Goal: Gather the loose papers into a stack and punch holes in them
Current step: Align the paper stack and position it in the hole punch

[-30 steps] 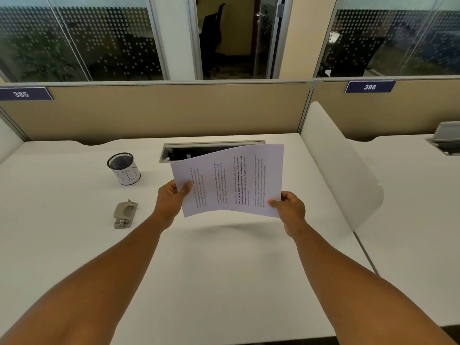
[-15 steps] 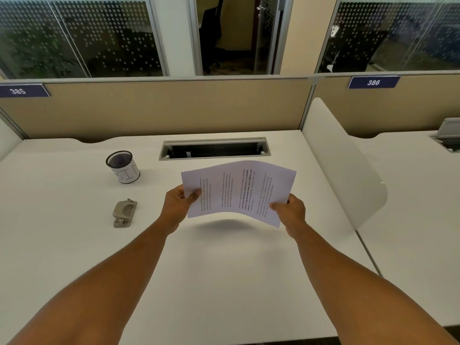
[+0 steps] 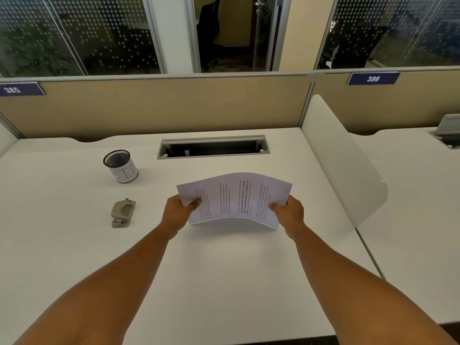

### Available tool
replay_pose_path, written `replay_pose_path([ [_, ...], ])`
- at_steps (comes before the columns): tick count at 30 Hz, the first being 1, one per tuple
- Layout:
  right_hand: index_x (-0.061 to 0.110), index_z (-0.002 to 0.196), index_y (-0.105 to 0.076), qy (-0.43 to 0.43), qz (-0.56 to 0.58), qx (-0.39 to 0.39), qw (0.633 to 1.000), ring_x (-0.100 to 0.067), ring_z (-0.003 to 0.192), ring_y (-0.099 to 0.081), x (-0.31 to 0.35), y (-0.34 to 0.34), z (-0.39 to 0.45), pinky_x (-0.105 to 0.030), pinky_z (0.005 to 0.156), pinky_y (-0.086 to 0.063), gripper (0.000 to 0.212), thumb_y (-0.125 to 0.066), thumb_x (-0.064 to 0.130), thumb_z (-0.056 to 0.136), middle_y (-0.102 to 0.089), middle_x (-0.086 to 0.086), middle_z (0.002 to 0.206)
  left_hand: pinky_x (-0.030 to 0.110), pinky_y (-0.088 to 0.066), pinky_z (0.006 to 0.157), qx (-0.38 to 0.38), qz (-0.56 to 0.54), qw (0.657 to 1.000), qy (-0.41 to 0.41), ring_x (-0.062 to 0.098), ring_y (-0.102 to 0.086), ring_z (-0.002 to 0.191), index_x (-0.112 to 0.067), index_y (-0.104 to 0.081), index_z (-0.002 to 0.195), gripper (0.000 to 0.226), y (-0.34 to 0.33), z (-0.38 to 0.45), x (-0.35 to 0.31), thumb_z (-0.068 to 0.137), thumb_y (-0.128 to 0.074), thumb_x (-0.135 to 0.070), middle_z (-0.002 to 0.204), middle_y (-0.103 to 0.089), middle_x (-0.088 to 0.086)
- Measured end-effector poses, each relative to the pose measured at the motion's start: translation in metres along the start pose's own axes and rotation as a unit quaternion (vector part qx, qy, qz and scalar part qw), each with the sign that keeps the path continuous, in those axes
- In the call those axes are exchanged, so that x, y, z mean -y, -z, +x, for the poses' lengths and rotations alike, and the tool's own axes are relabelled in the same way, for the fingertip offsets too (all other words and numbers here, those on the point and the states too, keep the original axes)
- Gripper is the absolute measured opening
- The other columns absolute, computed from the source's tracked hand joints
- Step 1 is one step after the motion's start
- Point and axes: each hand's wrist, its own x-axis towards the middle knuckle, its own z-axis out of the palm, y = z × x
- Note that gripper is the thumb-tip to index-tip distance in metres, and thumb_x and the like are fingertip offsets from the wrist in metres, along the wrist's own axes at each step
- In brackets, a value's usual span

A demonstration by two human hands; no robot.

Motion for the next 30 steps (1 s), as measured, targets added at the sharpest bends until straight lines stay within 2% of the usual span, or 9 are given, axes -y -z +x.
replay_pose_path([
  [10, 0.012, 0.119, -0.061, 0.022, -0.004, 0.006, 1.0, -0.033, 0.106, -0.063, 0.005, 0.002, 0.001, -0.047, 0.09, -0.056, 0.034, -0.067, 0.008, 0.087, -0.066, -0.01, 0.117, 0.034, -0.055, 0.084, -0.003, 0.01, 1.0, 0.013, 0.019, -0.067, 0.094, -0.023, -0.065, 0.114, 0.023, 0.004, 0.005, 0.001, 0.091, -0.069, -0.02, 0.106, -0.07, -0.002],
  [17, 0.013, 0.114, -0.062, 0.037, -0.009, 0.005, 0.999, -0.032, 0.101, -0.064, 0.009, 0.002, 0.003, -0.043, 0.087, -0.057, 0.027, -0.066, 0.01, 0.088, -0.067, -0.01, 0.114, 0.019, -0.053, 0.072, -0.012, 0.035, 0.999, 0.002, 0.009, -0.066, 0.088, -0.022, -0.064, 0.115, 0.02, 0.005, 0.006, -0.009, 0.095, -0.064, -0.023, 0.103, -0.07, -0.005],
  [21, 0.014, 0.114, -0.062, 0.036, -0.009, 0.01, 0.999, -0.03, 0.101, -0.064, 0.01, 0.005, 0.005, -0.042, 0.087, -0.057, 0.027, -0.066, 0.011, 0.088, -0.067, -0.009, 0.115, 0.016, -0.052, 0.068, -0.007, 0.039, 0.999, 0.004, 0.012, -0.066, 0.089, -0.021, -0.063, 0.118, 0.023, 0.006, 0.005, -0.012, 0.094, -0.064, -0.023, 0.103, -0.069, -0.005],
  [23, 0.013, 0.115, -0.062, 0.039, -0.017, 0.015, 0.999, -0.031, 0.101, -0.064, 0.008, 0.006, 0.006, -0.044, 0.088, -0.057, 0.027, -0.066, 0.012, 0.088, -0.067, -0.01, 0.115, 0.02, -0.055, 0.073, 0.005, 0.045, 0.999, 0.011, 0.017, -0.066, 0.09, -0.019, -0.062, 0.121, 0.027, 0.007, 0.004, -0.009, 0.094, -0.065, -0.022, 0.106, -0.069, -0.003],
  [27, 0.012, 0.115, -0.063, 0.046, -0.035, 0.019, 0.998, -0.031, 0.1, -0.065, 0.004, 0.005, 0.007, -0.042, 0.086, -0.058, 0.024, -0.063, 0.017, 0.091, -0.068, -0.01, 0.115, 0.042, -0.053, 0.09, 0.015, 0.079, 0.995, 0.058, 0.027, -0.062, 0.102, -0.015, -0.06, 0.128, 0.033, 0.008, 0.005, -0.001, 0.095, -0.064, -0.021, 0.113, -0.066, 0.004],
  [30, 0.013, 0.113, -0.064, 0.059, -0.046, 0.019, 0.997, -0.028, 0.098, -0.066, 0.006, 0.003, 0.007, -0.036, 0.081, -0.058, 0.021, -0.06, 0.019, 0.093, -0.068, -0.008, 0.112, 0.042, -0.052, 0.089, 0.002, 0.09, 0.994, 0.065, 0.026, -0.061, 0.101, -0.016, -0.06, 0.127, 0.032, 0.008, 0.004, -0.002, 0.096, -0.062, -0.023, 0.113, -0.066, 0.003],
])
